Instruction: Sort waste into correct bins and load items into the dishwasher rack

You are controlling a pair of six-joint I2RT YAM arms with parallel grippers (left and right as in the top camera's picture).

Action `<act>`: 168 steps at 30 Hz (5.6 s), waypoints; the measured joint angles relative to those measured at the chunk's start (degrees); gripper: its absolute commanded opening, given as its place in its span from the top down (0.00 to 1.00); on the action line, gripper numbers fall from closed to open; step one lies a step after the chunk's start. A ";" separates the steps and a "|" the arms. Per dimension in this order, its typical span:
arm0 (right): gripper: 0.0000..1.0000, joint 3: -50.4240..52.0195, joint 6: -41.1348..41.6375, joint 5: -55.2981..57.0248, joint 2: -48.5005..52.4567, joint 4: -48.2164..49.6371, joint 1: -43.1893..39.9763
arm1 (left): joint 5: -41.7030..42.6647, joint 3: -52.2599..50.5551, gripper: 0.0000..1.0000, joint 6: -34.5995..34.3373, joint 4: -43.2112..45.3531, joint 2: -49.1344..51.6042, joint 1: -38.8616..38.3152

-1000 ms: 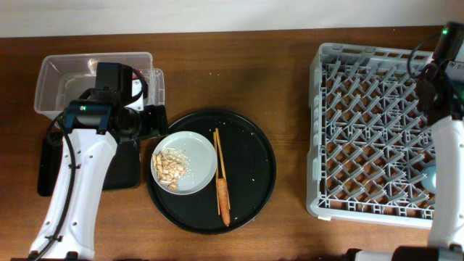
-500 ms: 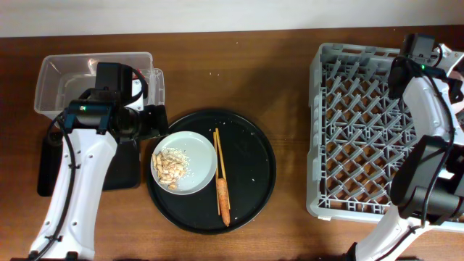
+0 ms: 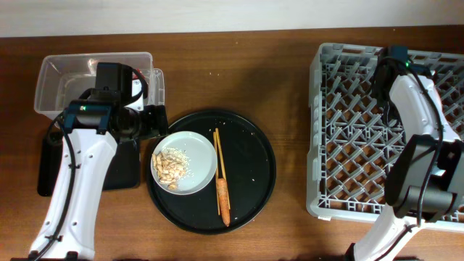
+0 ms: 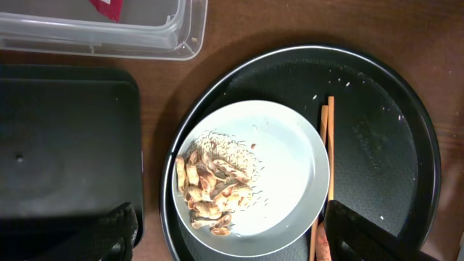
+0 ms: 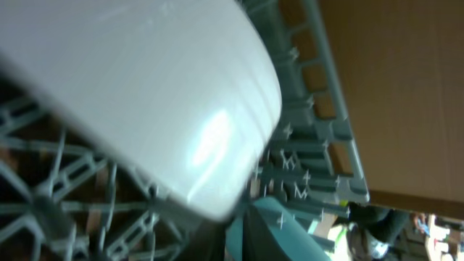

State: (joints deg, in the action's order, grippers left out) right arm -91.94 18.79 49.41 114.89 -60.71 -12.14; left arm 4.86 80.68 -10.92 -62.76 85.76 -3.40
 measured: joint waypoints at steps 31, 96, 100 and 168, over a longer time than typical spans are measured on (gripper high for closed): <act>0.13 21.66 5.27 -57.83 -24.87 0.11 41.90 | 1.73 -7.28 0.06 -2.67 -4.79 -0.15 -7.89; 0.11 20.81 -2.12 -56.78 -24.94 -9.09 26.36 | -16.90 -11.41 0.78 -15.82 11.10 -2.08 9.03; 0.11 20.81 -2.10 -56.78 -24.94 -9.22 26.36 | -17.68 -11.41 0.79 -15.67 17.05 -0.57 21.79; 0.29 19.71 22.47 -46.97 -2.62 14.58 60.94 | -3.56 -6.14 0.13 -9.62 2.49 9.11 16.70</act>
State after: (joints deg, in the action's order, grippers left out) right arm -72.23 41.25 2.44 112.27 -46.13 48.80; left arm 1.30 74.54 -20.53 -60.27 94.87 13.30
